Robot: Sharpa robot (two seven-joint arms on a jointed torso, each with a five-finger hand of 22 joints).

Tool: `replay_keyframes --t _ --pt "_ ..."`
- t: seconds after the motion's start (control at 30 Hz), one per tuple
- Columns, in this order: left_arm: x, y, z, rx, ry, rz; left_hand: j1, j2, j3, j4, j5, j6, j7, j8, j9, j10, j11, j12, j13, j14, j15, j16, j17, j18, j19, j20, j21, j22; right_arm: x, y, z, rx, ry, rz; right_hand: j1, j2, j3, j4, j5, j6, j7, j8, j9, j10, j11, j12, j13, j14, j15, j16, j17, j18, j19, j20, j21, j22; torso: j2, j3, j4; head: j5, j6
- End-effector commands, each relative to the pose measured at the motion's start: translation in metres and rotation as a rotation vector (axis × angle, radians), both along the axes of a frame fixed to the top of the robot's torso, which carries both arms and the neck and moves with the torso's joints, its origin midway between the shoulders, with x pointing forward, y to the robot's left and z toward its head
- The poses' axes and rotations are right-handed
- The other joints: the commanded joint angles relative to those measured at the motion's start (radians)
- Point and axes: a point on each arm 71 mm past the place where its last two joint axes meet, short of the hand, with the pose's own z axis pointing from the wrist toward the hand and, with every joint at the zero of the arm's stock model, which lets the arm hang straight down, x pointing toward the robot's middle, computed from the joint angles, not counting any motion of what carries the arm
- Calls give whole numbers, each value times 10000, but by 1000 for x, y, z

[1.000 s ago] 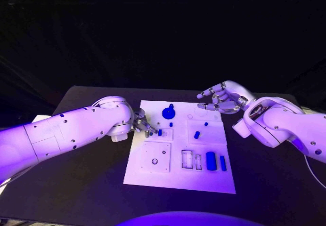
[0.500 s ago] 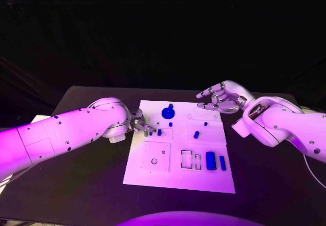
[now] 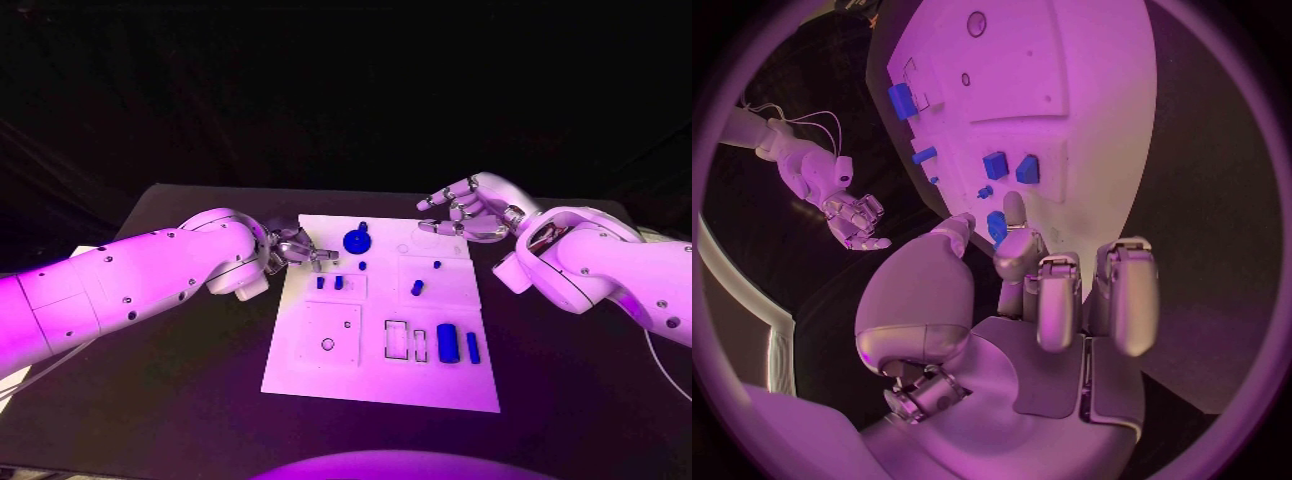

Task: Assemble the parts on the task board

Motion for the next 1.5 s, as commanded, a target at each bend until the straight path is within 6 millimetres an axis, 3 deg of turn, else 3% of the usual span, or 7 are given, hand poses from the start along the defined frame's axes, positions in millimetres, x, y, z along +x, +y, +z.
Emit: replay_keyframes --t 0.03,0.33,0.5,0.6,0.73,1.0,1.5 --pt "2 1 10 -1011 -840 177 168 4 -250 94 40 -202 69 -36 -6 -319 53 -499 -502 1052 62 31 2628 164 278 -4 -402 1676 0 1 -1 8 75 133 29 16 -50 -1 40 77 -22 -35 -16 -40 -9 -45 -6 622 -68 -50 795 158 -56 -10 -58 1248 3 10 3 -27 -7" --pt "1 -10 28 -1129 -2922 -845 2645 146 -292 -665 119 -1017 257 63 68 -1659 218 -2245 -2306 865 161 -367 2111 638 -720 92 -2470 337 0 1 -1 9 81 121 29 16 -50 -1 40 77 -22 -35 -16 -40 -9 -45 -6 622 -68 -50 795 158 -56 -10 -58 1248 12 -1 -3 -79 24" --pt "-1 -34 36 -1413 -4641 -2457 4815 205 970 -1471 -67 -2029 1055 -842 -704 -3995 1044 -4750 -4195 -2251 841 -5160 -2765 1453 -3974 604 -8072 -3145 0 2 -1 20 77 142 32 17 -50 -3 49 73 -22 -39 -19 -37 -10 -41 -5 622 -68 -53 794 159 -59 -11 -61 1244 7 -3 -1 -141 79" --pt "-2 -46 36 -1261 -5291 -3185 5188 -21 1367 -1606 -1190 -2250 1185 -1423 -1260 -4410 1275 -5802 -5163 -3614 1026 -7275 -4664 1463 -4354 845 -8784 -3597 0 2 -1 27 66 140 32 18 -49 -4 52 72 -22 -40 -19 -36 -10 -40 -5 622 -69 -53 794 160 -60 -11 -62 1243 8 -8 1 -175 113" --pt "-2 -58 32 -761 -5736 -3930 5264 -341 1805 -1662 -1935 -1630 1275 -2445 -2453 -3695 1298 -7463 -7319 -3311 1176 -8226 -5807 1576 -4043 1108 -9668 -4364 0 2 -1 35 52 143 35 20 -48 -5 53 71 -22 -41 -20 -41 -10 -52 -14 619 -69 -61 782 160 -62 -11 -64 1240 11 -4 -10 -200 146" --pt "3 -72 21 859 -5536 -4310 5043 -455 1658 -1703 -2078 -1214 1195 -2882 -2962 -3757 1363 -8169 -8228 -1991 1115 -6917 -5122 1612 -2885 957 -9263 -4235 0 3 -1 45 38 163 39 23 -45 -7 57 70 -23 -42 -20 -50 -10 -70 -27 617 -69 -67 774 165 -76 -11 -75 1223 14 0 -10 -222 188" --pt "9 -89 3 1927 -4921 -4624 4871 -405 1566 -1687 -2122 -454 1118 -3406 -3575 -3086 1287 -8957 -9202 -395 1039 -3522 -2166 941 -952 858 -5026 -1228 2 2 1 2 -278 -147 82 47 -17 -29 85 64 -22 -50 -25 -75 -13 -112 -59 610 -72 -93 741 173 -98 -13 -95 1195 26 6 -7 -251 152"
